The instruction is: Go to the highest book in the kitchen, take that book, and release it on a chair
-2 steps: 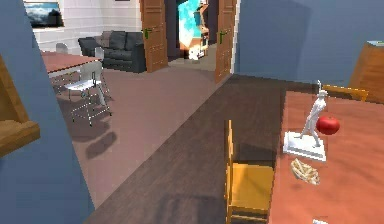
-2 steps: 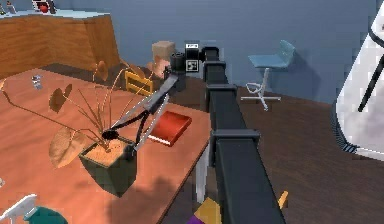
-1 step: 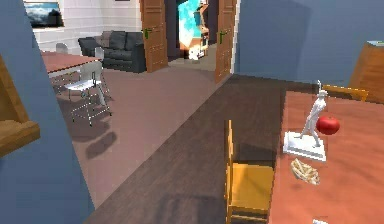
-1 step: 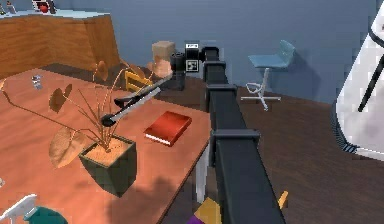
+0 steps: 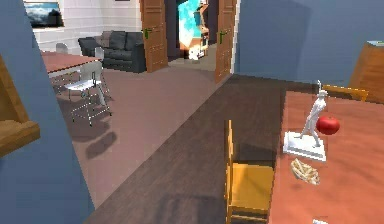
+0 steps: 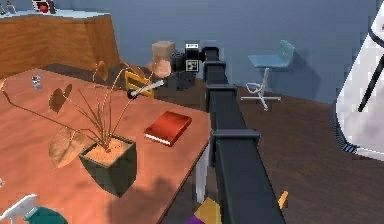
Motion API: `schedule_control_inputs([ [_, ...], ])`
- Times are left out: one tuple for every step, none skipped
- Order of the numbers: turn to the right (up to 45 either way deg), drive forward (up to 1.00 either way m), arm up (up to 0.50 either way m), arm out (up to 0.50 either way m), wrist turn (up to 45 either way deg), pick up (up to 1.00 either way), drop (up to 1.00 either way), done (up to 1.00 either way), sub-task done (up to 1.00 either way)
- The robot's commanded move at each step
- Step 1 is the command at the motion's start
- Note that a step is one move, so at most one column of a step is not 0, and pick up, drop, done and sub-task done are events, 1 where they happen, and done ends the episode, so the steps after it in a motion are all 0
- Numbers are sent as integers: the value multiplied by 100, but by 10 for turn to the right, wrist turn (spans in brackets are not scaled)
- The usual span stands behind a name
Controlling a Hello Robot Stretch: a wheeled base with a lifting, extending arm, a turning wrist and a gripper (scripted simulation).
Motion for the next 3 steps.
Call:
schedule_control_inputs([
  [0, 0, 0, 0, 240, 0, 0, 0, 0],
  [0, 0, -30, 0, 0, 0, 0, 0, 0],
  [0, 0, 0, 0, 0, 100, 0, 0, 0],
])
